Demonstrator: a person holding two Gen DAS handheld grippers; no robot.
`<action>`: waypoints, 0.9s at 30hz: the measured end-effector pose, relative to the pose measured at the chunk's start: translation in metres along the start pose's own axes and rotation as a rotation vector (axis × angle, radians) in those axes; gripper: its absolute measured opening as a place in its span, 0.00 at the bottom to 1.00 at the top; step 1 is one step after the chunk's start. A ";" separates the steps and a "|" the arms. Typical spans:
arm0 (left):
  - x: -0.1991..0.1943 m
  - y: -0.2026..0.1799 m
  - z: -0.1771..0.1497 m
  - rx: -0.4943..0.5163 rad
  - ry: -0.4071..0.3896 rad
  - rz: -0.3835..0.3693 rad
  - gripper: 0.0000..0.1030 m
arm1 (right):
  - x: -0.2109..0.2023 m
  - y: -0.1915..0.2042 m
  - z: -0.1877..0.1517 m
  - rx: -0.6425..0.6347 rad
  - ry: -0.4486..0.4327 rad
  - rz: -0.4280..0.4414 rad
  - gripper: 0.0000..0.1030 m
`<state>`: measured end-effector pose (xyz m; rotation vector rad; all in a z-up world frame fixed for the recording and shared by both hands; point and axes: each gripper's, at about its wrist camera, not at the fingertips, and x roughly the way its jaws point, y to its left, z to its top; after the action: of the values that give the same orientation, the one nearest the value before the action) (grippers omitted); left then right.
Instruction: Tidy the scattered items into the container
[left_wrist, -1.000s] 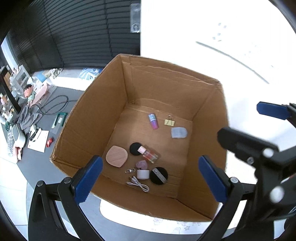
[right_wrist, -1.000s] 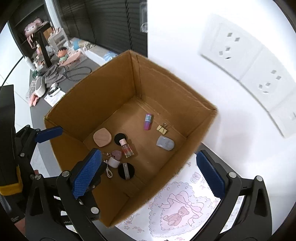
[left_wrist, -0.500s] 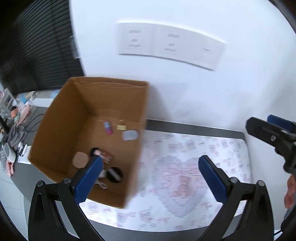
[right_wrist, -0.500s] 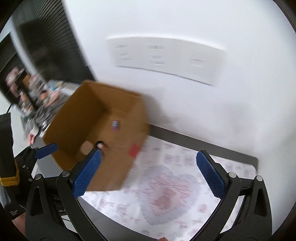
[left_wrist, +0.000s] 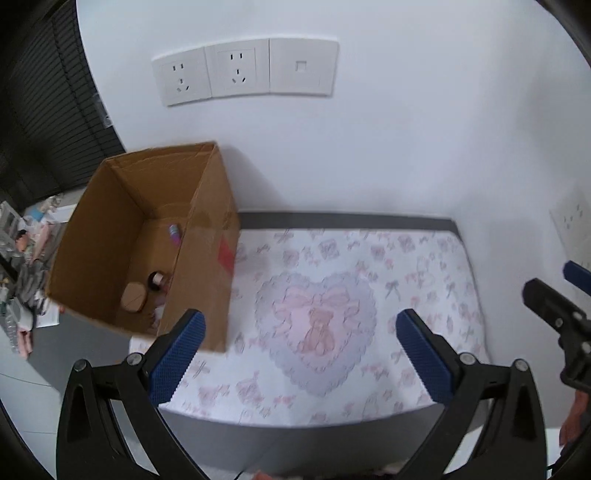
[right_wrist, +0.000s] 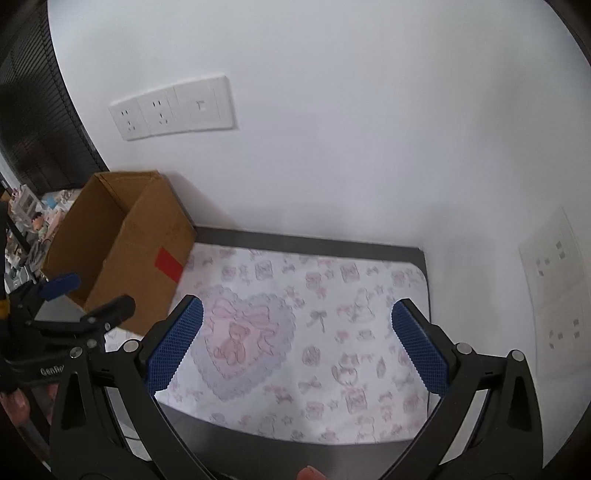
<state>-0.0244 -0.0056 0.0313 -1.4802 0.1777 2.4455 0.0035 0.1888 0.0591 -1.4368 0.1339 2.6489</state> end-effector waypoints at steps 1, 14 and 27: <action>-0.004 -0.004 -0.006 0.011 0.001 -0.002 1.00 | -0.004 -0.004 -0.008 0.007 0.004 -0.013 1.00; -0.047 0.013 -0.044 -0.019 0.034 0.193 1.00 | -0.043 0.008 -0.070 0.127 0.173 0.014 1.00; -0.045 0.012 -0.048 -0.028 0.079 0.197 1.00 | -0.035 0.034 -0.072 0.100 0.233 0.004 1.00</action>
<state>0.0325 -0.0369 0.0479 -1.6446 0.3202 2.5509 0.0765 0.1429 0.0503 -1.7067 0.2865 2.4303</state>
